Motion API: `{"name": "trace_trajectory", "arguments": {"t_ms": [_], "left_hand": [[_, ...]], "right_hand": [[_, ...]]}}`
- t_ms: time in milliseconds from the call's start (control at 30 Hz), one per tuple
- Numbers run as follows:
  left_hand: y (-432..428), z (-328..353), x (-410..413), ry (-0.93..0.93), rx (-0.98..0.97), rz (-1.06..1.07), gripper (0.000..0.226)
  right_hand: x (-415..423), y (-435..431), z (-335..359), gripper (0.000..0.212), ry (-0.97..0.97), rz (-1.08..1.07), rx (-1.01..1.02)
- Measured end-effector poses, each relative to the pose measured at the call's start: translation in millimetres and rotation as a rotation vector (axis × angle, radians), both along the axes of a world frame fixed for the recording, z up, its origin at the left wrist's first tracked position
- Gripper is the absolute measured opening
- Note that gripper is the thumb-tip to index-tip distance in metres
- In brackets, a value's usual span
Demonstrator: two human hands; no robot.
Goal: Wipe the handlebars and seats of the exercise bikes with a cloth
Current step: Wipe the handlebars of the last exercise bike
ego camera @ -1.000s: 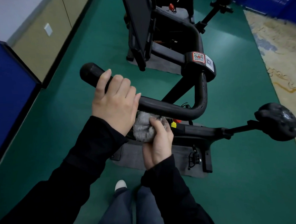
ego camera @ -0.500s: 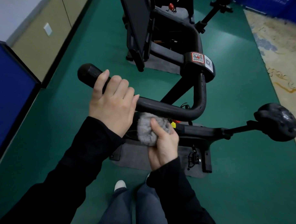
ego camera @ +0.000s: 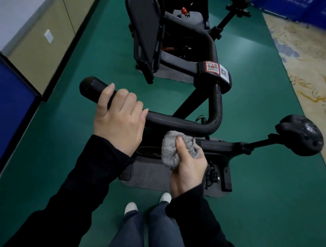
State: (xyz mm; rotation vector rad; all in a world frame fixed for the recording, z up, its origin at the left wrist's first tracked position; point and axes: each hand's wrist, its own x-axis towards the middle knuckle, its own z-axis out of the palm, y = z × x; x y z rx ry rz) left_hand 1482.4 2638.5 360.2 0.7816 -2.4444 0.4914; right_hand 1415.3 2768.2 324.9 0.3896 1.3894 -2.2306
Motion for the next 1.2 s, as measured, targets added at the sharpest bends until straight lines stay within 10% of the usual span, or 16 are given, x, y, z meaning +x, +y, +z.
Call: {"name": "trace_trajectory", "arguments": {"t_ms": [633, 800, 1000, 1200], "left_hand": [[3, 1, -1, 0.012, 0.036, 0.015, 0.035], [6, 1, -3, 0.029, 0.077, 0.028, 0.035], [31, -5, -27, 0.097, 0.220, -0.102, 0.034], [43, -17, -38, 0.097, 0.303, -0.123, 0.031]], "right_hand": [[-25, 27, 5, 0.025, 0.485, -0.198, 0.455], [-33, 33, 11, 0.018, 0.891, -0.131, 0.732], [-68, 33, 34, 0.022, 1.298, 0.173, 0.922], [-107, 11, 65, 0.017, 1.275, 0.841, 0.953]]}}
